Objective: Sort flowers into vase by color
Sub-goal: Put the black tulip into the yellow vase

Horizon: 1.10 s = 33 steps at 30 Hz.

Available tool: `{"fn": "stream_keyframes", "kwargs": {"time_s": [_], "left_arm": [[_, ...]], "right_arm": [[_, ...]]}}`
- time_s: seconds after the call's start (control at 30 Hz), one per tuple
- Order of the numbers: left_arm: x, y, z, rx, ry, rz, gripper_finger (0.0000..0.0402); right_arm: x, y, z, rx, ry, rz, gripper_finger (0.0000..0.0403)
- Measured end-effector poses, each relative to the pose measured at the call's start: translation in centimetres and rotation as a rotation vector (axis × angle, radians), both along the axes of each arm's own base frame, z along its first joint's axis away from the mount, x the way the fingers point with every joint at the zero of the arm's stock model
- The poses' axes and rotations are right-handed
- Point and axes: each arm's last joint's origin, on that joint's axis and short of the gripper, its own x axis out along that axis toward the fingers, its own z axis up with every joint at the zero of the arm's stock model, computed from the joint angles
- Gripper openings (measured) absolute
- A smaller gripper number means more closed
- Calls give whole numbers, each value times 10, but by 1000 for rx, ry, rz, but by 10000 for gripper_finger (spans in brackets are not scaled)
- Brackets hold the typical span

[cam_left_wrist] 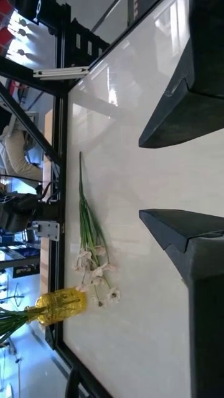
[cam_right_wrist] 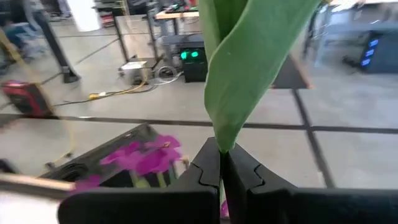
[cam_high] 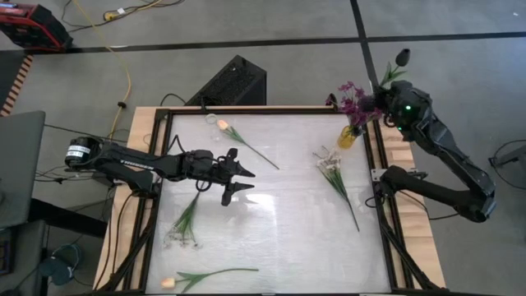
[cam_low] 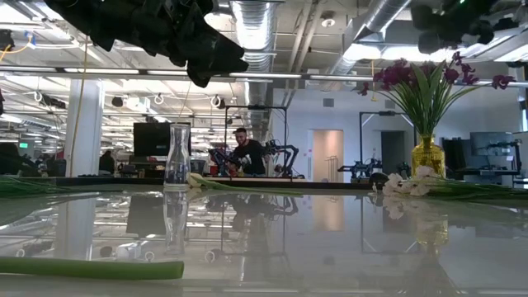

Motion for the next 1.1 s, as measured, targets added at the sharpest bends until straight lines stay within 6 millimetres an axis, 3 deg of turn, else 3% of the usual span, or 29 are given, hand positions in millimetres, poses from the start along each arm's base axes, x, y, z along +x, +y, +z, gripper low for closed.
{"fn": "stream_keyframes", "kwargs": {"time_s": [0.57, 0.77, 1.1], "left_arm": [[0, 2, 2, -2, -20, 11, 158], [0, 2, 2, 5, -20, 10, 158], [0, 2, 1, 5, -12, 9, 158]], "right_arm": [[-25, 26, 42, -16, 3, 6, 27], [-22, 21, 33, 59, 62, -43, 27], [3, 0, 5, 170, 88, 56, 28]]}}
